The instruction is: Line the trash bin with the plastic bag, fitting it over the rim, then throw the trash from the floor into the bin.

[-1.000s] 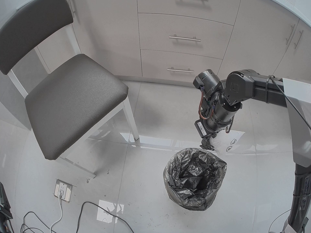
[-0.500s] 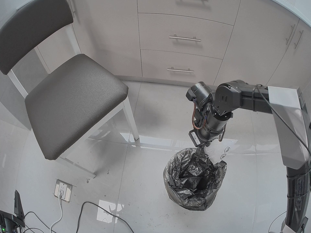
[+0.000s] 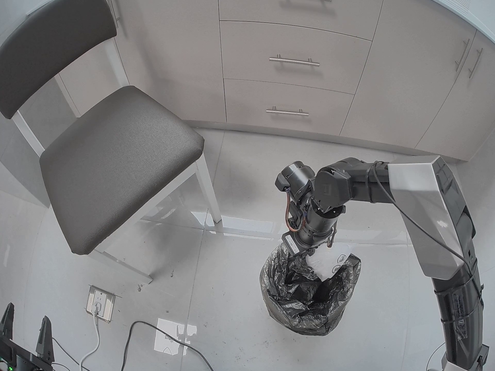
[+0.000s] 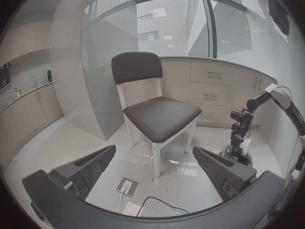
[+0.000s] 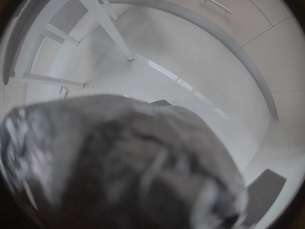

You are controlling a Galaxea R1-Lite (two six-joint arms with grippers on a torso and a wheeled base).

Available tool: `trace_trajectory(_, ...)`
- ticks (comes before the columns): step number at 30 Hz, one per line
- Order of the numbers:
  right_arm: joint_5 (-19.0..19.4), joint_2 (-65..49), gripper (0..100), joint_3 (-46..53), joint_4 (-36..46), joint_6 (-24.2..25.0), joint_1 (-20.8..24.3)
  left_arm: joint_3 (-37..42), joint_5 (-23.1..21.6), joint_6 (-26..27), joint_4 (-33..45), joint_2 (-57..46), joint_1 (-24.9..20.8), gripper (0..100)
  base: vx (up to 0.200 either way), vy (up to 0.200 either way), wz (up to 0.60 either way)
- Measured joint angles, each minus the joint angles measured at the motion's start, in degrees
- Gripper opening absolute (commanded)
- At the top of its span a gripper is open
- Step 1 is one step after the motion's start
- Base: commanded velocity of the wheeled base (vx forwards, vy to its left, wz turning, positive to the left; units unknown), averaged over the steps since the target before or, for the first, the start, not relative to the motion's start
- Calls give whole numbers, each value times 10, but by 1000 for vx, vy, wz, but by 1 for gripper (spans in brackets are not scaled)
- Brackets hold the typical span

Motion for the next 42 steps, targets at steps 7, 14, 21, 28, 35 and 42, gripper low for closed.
trace_trajectory(7,-1,20,0,0,3,-1,5,-2,42,-7,2,0,0,100,0,0,0)
trace_trajectory(14,0,30,0,0,3,-2,6,-3,58,-15,2,0,0,100,0,0,0)
trace_trajectory(21,0,46,0,0,-1,-6,12,-3,-18,21,8,0,-1,100,0,0,0)
trace_trajectory(28,0,59,0,0,-1,-24,15,-6,45,13,13,1,0,100,0,0,0)
trace_trajectory(35,-1,66,0,0,-2,-29,16,-7,41,1,13,1,-1,100,0,0,0)
trace_trajectory(42,-5,68,100,0,-2,-30,15,-4,25,0,9,1,-1,100,0,0,0)
